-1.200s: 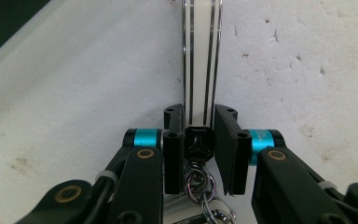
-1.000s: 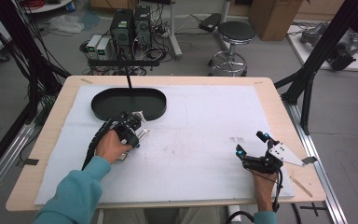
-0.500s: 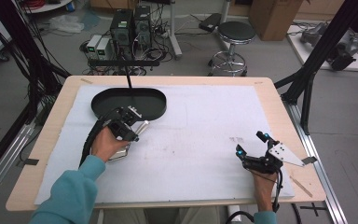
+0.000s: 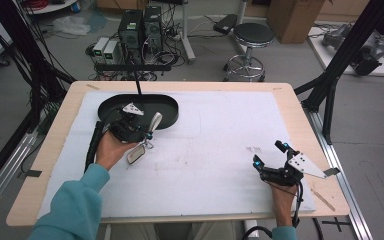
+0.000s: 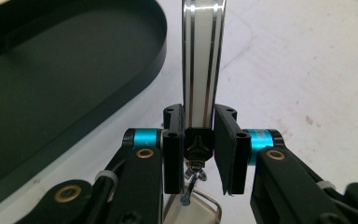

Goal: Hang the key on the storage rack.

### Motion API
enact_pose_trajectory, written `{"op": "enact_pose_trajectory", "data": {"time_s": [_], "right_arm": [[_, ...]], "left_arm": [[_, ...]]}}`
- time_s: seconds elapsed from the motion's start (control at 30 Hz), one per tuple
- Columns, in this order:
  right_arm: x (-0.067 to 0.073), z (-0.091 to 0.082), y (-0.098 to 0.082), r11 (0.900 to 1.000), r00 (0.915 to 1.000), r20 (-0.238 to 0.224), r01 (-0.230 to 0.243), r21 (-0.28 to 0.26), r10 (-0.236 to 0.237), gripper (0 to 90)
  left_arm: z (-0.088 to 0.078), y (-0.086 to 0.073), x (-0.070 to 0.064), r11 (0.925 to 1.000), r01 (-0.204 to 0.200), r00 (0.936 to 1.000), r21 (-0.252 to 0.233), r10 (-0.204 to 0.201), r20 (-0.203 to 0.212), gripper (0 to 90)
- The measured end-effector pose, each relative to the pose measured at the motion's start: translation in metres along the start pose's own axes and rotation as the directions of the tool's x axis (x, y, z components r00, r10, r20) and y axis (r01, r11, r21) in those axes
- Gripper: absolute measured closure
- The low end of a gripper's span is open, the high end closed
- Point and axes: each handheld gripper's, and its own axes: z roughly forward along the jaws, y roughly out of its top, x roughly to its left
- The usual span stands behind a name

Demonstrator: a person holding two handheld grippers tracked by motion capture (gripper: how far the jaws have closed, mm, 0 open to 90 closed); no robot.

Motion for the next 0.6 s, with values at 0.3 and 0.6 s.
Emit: {"op": "enact_pose_trajectory", "data": {"time_s": [0.3,0.6], "right_arm": [[0.0,0.0,0.0,1.0,1.0,0.003,0.006,-0.001,-0.006,0.9],[0.0,0.0,0.0,1.0,1.0,0.003,0.005,0.0,-0.005,0.9]], "left_arm": [[-0.005,0.009,0.007,0.9933,0.004,0.9999,-0.115,-0.002,0.014,74.0],[-0.005,0.028,0.016,0.9815,0.005,0.9977,-0.192,0.008,0.067,74.0]]}}
